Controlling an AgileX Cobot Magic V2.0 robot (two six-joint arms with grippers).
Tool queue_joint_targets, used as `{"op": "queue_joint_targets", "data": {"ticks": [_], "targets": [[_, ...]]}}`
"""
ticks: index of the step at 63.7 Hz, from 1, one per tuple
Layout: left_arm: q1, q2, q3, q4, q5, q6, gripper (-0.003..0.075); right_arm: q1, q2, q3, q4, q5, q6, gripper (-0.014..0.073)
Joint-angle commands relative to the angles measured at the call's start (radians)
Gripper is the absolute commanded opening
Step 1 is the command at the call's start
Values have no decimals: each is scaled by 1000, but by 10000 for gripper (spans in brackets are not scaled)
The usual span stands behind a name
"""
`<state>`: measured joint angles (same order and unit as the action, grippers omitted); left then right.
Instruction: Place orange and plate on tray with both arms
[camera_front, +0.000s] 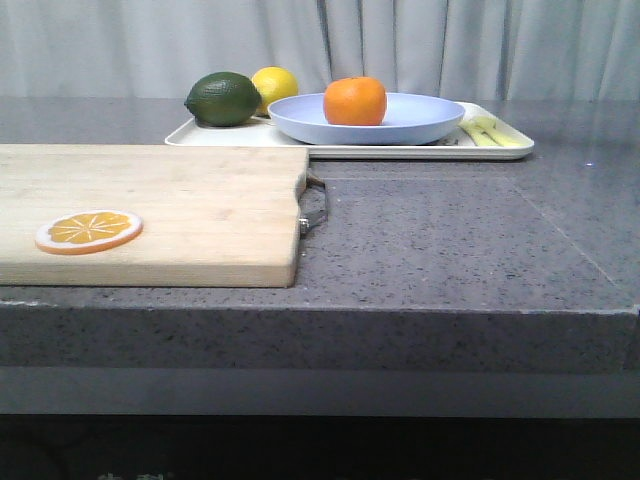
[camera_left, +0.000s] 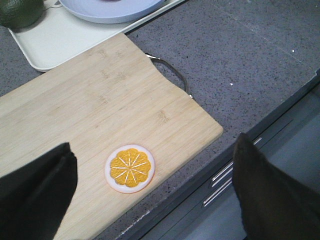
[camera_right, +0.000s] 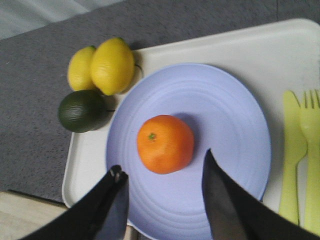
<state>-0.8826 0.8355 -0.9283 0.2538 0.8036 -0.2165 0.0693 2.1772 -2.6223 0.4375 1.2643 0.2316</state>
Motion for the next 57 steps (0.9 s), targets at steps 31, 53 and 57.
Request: {"op": "queue_joint_targets", "data": {"ticks": [31, 53, 57], "targets": [[3, -7, -28, 17, -53, -9, 600, 55, -487, 402, -263, 56, -213, 371], [3, -7, -28, 17, -53, -9, 600, 55, -922, 1047, -414, -184, -213, 371], [3, -7, -28, 17, -53, -9, 600, 55, -1002, 1156, -419, -224, -215, 371]]}}
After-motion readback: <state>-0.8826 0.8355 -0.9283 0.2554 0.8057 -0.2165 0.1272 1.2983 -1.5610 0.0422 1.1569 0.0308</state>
